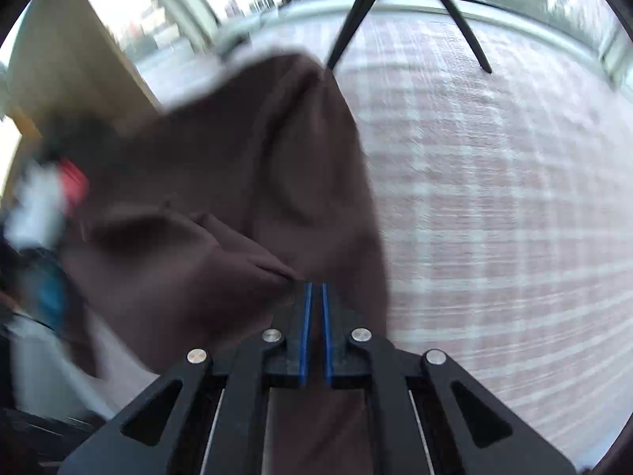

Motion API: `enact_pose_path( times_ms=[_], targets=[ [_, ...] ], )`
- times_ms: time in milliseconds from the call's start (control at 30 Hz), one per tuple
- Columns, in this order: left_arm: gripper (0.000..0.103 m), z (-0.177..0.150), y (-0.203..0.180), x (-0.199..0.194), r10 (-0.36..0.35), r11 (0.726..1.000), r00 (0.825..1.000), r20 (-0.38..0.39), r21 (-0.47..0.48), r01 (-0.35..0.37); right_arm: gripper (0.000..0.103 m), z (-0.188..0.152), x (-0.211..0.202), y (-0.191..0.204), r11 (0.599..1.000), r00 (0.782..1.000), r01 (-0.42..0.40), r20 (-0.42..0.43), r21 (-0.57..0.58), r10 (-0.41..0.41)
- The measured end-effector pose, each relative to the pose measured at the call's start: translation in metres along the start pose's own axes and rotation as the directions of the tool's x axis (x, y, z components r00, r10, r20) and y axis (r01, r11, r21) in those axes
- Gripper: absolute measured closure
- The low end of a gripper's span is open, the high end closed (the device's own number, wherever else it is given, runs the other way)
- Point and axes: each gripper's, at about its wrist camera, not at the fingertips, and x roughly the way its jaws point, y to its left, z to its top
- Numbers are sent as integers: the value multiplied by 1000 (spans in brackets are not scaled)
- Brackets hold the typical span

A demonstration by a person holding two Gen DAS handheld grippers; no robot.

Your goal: Fold clothes

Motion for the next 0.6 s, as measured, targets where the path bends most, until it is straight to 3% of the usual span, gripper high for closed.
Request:
enact_pose_path(
  times_ms=[67,133,200,233,267,367,467,500,533,567,600],
  targets=[
    [98,-1,-3,3,2,1000,1000,-15,15,-2,96,3,-5,13,999,999,-33,4,-35,34],
    [98,0,-2,3,-3,1000,1000,-18,6,3,96,9,-21,34,992,997,-39,67,-120,47],
    [98,1,-1,2,-3,1000,1000,-21,-1,3,82,19,-26,59,975,991,-91,81,-204,109],
    [98,2,-1,2,0,1000,1000,-21,1,0,64,25,-24,73,964,988,-116,70,-238,137],
    [98,3,-2,3,3,1000,1000,-21,4,-3,56,30,-21,86,953,986,-140,56,-268,160],
    [98,4,-5,0,8,1000,1000,-21,21,-7,56,41,3,128,913,993,-84,38,-400,108],
    [98,2,-3,-6,3,1000,1000,-8,20,-3,59,35,40,137,882,997,-68,-62,-467,44],
    [98,1,-2,-8,1,1000,1000,-3,20,-1,66,32,49,142,871,996,-70,-85,-485,32],
    [98,0,-2,-10,-1,1000,1000,1,20,1,87,28,54,145,864,994,-72,-103,-498,23],
    [98,0,-1,-11,-4,1000,1000,4,18,4,95,25,52,148,861,994,-71,-103,-503,22],
    [98,-1,0,-12,-8,1000,1000,6,16,7,95,23,49,150,860,995,-69,-96,-506,24]
  ],
)
